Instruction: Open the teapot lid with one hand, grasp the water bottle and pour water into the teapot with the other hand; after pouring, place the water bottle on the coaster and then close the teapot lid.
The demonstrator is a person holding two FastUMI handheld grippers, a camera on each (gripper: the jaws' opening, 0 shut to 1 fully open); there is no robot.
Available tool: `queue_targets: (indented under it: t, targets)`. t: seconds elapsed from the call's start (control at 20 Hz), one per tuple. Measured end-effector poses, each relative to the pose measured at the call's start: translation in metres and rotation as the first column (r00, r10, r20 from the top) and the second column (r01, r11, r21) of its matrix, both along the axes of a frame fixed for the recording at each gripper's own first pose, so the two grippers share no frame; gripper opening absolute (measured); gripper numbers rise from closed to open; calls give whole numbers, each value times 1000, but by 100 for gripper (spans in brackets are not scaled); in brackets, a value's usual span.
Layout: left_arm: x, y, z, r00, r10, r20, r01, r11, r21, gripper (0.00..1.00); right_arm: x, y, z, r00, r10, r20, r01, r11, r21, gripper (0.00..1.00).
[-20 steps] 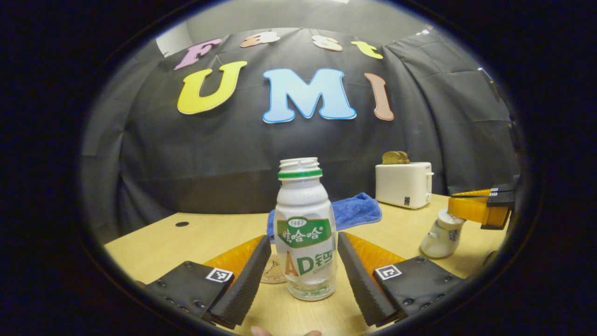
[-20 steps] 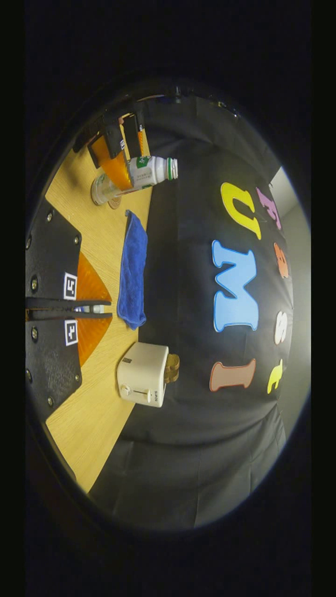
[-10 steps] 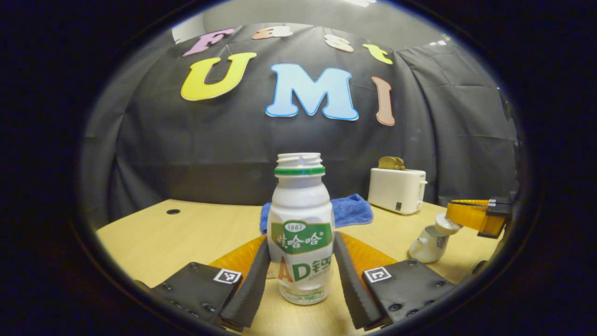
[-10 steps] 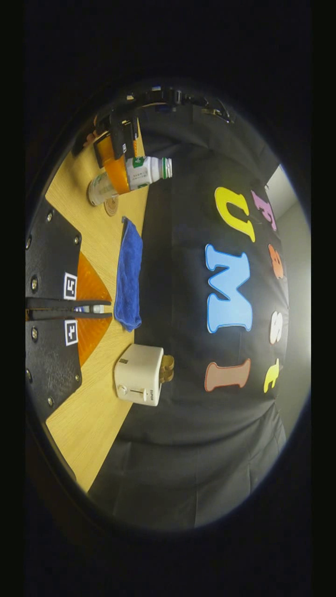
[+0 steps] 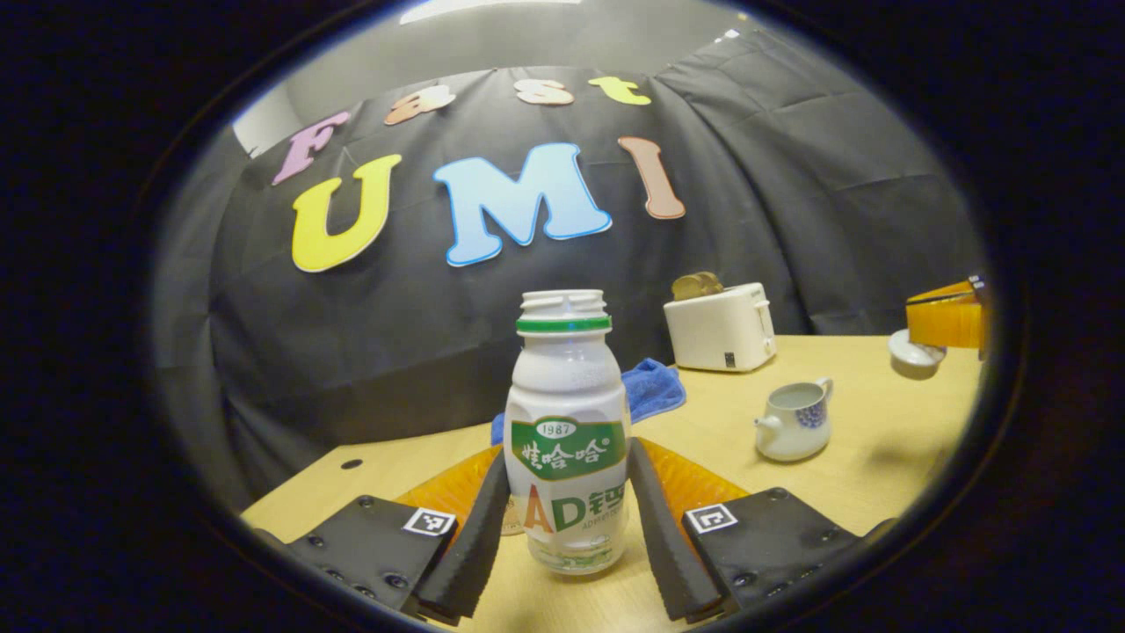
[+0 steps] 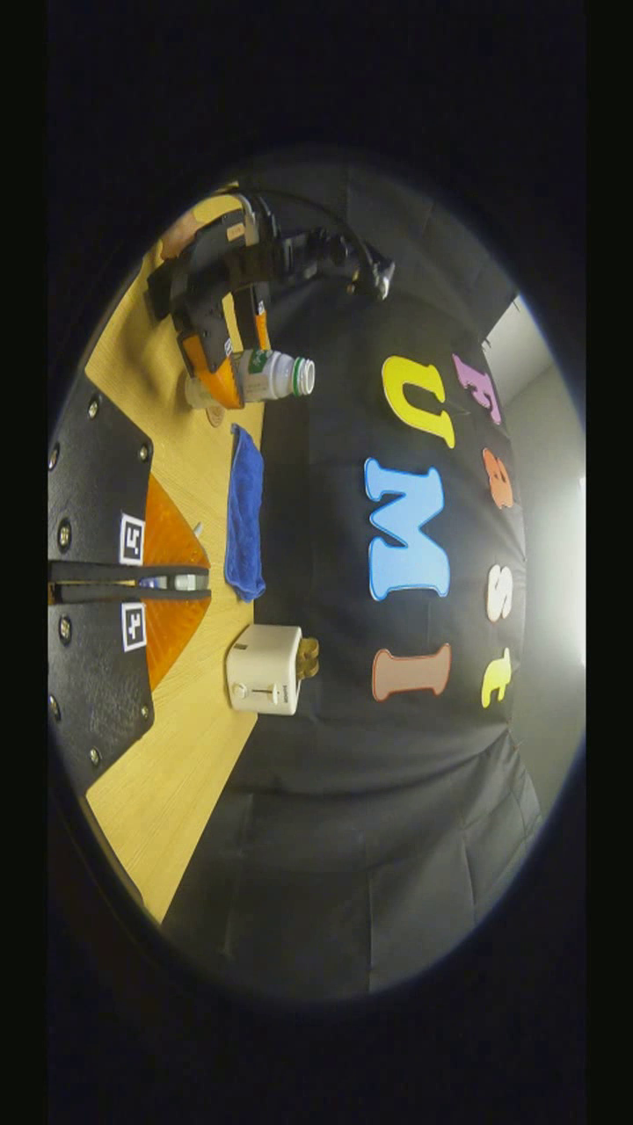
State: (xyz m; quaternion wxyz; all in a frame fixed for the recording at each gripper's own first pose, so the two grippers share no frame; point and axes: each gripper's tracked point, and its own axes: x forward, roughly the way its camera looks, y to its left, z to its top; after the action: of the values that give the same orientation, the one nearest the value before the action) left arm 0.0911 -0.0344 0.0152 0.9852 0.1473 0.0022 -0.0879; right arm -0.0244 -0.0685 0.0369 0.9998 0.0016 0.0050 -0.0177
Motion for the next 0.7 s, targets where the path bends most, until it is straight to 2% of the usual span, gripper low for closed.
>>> queue_targets:
  t: [0.2, 0.3, 0.4, 0.55, 0.7]
  targets:
    - [8, -19, -7, 1000, -28, 0, 27, 993, 117, 87, -26, -8, -10, 1000, -22, 4, 21, 999, 33, 1]
    - [11, -26, -9, 1000, -30, 0, 29, 982, 187, 74, -35, -10, -23, 1000, -22, -15, 23, 999, 29, 2]
    - [12, -31, -9, 1000, -29, 10, 26, 969, 247, 87, -43, -15, -33, 999, -28, -29, 29, 999, 34, 1]
    - [19, -39, -10, 1000, -23, 16, 16, 941, 338, 87, -52, -20, -39, 999, -33, -36, 34, 999, 42, 0]
    - [26, -49, -17, 1000, -22, 10, 15, 894, 448, 87, -59, -22, -40, 999, -31, -32, 33, 998, 52, 1]
